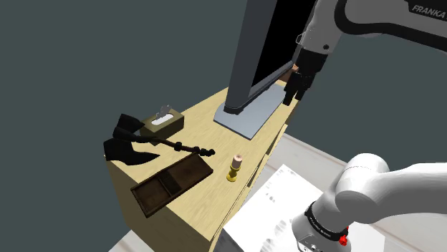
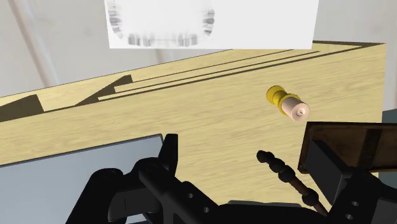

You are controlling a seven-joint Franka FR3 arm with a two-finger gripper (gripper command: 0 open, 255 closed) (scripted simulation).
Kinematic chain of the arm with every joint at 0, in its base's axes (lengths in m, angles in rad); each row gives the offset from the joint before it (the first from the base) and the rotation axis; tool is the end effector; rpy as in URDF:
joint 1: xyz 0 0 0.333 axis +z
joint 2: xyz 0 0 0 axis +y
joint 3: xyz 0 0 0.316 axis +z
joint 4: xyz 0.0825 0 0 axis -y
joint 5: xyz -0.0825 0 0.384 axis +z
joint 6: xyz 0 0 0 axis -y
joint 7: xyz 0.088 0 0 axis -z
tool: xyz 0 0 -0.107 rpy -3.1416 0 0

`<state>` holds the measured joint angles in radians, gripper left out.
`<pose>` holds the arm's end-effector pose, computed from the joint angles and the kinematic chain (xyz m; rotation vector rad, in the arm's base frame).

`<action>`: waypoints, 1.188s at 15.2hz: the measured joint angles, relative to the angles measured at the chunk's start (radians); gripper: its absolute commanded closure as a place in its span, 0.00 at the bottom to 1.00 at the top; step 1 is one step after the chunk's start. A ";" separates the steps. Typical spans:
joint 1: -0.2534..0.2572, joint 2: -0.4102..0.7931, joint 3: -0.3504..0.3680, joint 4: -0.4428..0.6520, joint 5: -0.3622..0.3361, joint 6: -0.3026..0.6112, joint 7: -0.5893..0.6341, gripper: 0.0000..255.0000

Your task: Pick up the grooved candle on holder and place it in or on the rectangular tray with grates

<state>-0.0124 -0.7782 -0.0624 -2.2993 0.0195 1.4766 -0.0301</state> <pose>0.2987 -0.0268 0.6062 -3.0755 0.0375 0.0656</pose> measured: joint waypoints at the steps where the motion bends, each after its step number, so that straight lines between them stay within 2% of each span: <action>1: 0.000 0.000 0.000 0.000 0.000 0.000 0.000 0.00; 3: 0.005 -0.003 0.017 -0.032 0.011 0.029 0.017 0.00; 8: 0.028 0.014 0.085 -0.155 0.055 0.171 0.086 0.00; 14: 0.065 0.079 0.175 -0.275 0.112 0.362 0.169 0.00; 18: 0.087 0.173 0.237 -0.301 0.144 0.486 0.226 0.00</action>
<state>0.0745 -0.6048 0.1744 -2.6004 0.1635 1.9626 0.1959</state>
